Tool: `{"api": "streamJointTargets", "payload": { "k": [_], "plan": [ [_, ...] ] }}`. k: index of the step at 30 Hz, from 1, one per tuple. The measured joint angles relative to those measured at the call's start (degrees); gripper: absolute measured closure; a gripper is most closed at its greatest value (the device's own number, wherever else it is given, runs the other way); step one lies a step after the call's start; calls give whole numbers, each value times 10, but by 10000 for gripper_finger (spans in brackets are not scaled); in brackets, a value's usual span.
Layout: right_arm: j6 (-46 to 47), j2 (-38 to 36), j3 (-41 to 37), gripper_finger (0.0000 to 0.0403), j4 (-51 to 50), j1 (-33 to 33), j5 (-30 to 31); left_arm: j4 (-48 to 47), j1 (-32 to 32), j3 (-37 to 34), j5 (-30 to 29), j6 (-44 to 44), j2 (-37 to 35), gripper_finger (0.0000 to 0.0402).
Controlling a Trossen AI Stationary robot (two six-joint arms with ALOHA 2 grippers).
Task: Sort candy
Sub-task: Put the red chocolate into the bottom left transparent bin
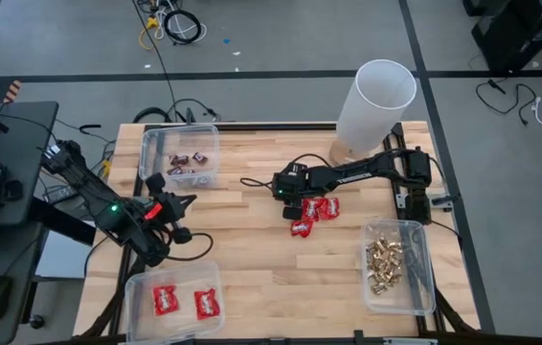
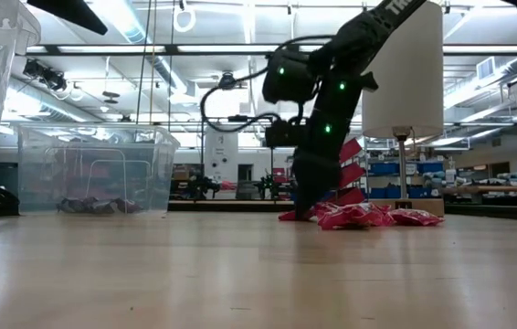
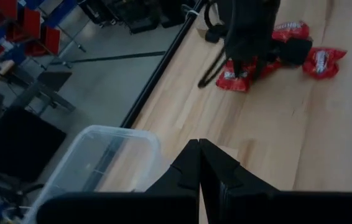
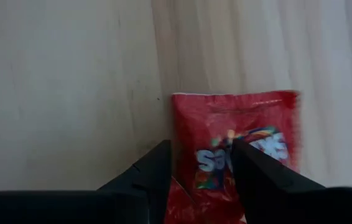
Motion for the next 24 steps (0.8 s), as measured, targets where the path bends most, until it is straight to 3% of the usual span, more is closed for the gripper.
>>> {"api": "streamJointTargets", "payload": {
  "k": [8, 12, 17, 24],
  "plan": [
    [13, 8, 1, 262, 2, -2, 0, 24, 0, 0, 4, -10, 0, 397],
    [16, 7, 0, 302, 1, -7, -1, 26, 0, 0, 2, -10, 0, 397],
    [19, 10, 1, 390, 1, -13, -18, 27, 0, 0, -3, -10, 0, 397],
    [30, -6, -2, 402, -2, -12, -26, 43, 0, 0, -19, -10, 0, 397]
  ]
}}
